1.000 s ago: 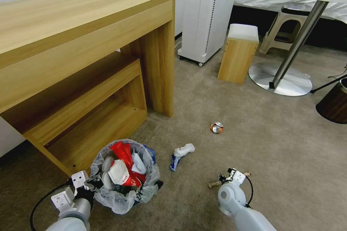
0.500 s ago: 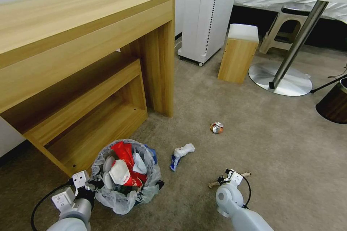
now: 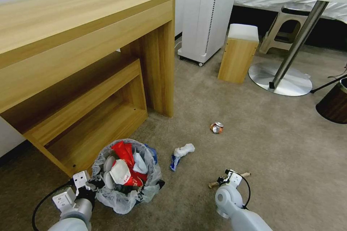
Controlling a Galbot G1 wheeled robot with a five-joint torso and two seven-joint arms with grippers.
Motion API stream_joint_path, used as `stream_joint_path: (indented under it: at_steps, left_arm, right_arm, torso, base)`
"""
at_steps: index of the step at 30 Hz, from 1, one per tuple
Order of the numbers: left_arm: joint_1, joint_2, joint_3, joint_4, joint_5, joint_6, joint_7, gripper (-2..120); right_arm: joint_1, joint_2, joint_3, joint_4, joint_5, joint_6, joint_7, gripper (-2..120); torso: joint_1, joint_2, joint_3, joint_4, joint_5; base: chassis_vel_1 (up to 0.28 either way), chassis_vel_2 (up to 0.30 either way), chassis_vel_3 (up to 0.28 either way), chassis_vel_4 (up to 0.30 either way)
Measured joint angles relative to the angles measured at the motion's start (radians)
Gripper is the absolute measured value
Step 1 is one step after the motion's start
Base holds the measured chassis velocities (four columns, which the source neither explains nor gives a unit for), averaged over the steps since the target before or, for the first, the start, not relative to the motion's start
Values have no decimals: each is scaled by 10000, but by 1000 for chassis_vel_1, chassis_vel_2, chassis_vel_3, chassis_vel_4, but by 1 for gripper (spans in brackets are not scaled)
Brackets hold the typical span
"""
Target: Pick up the trash bin and place the garbage on the floor into it.
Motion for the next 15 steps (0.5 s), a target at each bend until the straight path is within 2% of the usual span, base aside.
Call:
stream_joint_path:
  at_steps: [6,10,11,13,15]
  left_arm:
    - [-5,-43,46,54,64,-15,34,0]
    - [-18,-45,51,55,69,-24,40,0]
    - [-17,-41,53,55,69,-24,43,0]
    - [-16,-41,53,55,69,-25,43,0]
    - [-10,-36,53,55,69,-24,44,0]
  right_arm:
    - [-109,-55,40,149,-20,13,-34,13]
    - [-130,-66,57,164,-12,-1,-35,24]
    - [-129,-65,66,136,-12,-3,-41,30]
    - [-128,-64,68,131,-12,-3,-42,30]
    - [-124,-56,76,103,-12,-5,-51,43]
  torso:
    - [-1,0,0,0,0]
    - [0,0,0,-1,1]
    - [0,0,0,0,0]
    - [0,0,0,0,0]
    - [0,0,0,-1,-1]
  base:
    - [0,0,0,0]
    - [0,0,0,0]
    - [0,0,0,0]
    - [0,0,0,0]
    - [0,0,0,0]
